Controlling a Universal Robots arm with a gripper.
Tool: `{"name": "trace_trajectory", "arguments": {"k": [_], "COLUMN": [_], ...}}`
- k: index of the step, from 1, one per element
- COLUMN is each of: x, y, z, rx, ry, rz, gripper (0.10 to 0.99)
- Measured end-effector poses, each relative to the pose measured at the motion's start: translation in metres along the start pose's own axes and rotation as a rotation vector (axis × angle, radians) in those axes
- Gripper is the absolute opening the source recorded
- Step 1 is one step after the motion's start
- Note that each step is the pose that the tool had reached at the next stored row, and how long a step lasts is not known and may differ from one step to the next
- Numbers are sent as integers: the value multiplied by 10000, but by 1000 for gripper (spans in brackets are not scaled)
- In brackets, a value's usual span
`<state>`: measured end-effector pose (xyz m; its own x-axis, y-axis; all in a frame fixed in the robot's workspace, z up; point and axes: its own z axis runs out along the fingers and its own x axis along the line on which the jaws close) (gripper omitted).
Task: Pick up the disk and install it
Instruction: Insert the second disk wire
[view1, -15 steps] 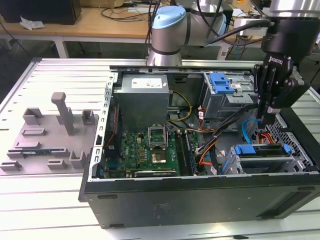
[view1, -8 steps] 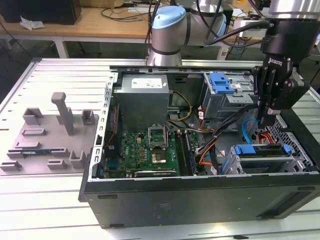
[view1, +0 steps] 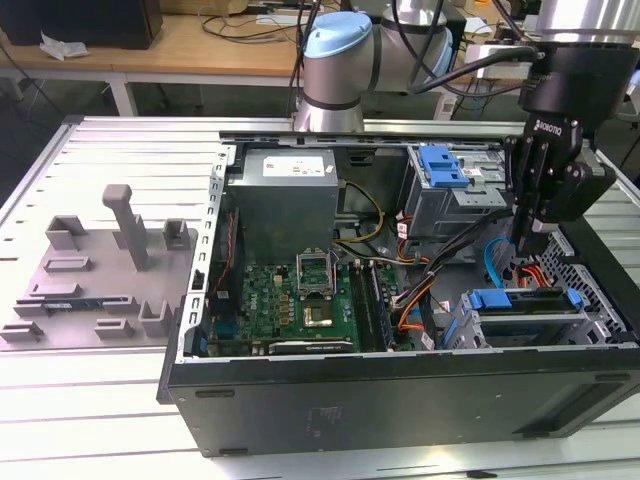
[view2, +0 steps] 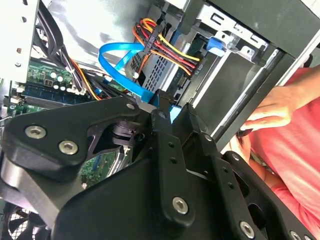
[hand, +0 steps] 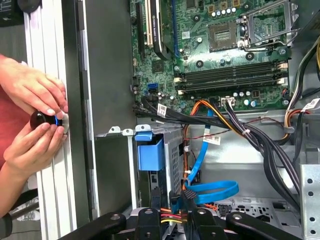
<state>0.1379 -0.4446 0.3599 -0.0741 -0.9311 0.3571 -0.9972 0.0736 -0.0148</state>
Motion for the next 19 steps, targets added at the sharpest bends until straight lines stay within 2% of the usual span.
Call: {"name": "trace_trajectory", "arguments": {"k": [6,7,8,9,15,19], "x": [-3,-4,-4,-4,-4,60], "y": [0,0,0,0,0,-4], "z": [7,9,10,11,14,38], "rx": [-26,-36,-41,-48,-59,-58], "ry": [1,2,3,4,-2,-83], "rz": [-10,-14,-16,-19,-24,-22], "gripper": [302,220,220,161,161,161]}}
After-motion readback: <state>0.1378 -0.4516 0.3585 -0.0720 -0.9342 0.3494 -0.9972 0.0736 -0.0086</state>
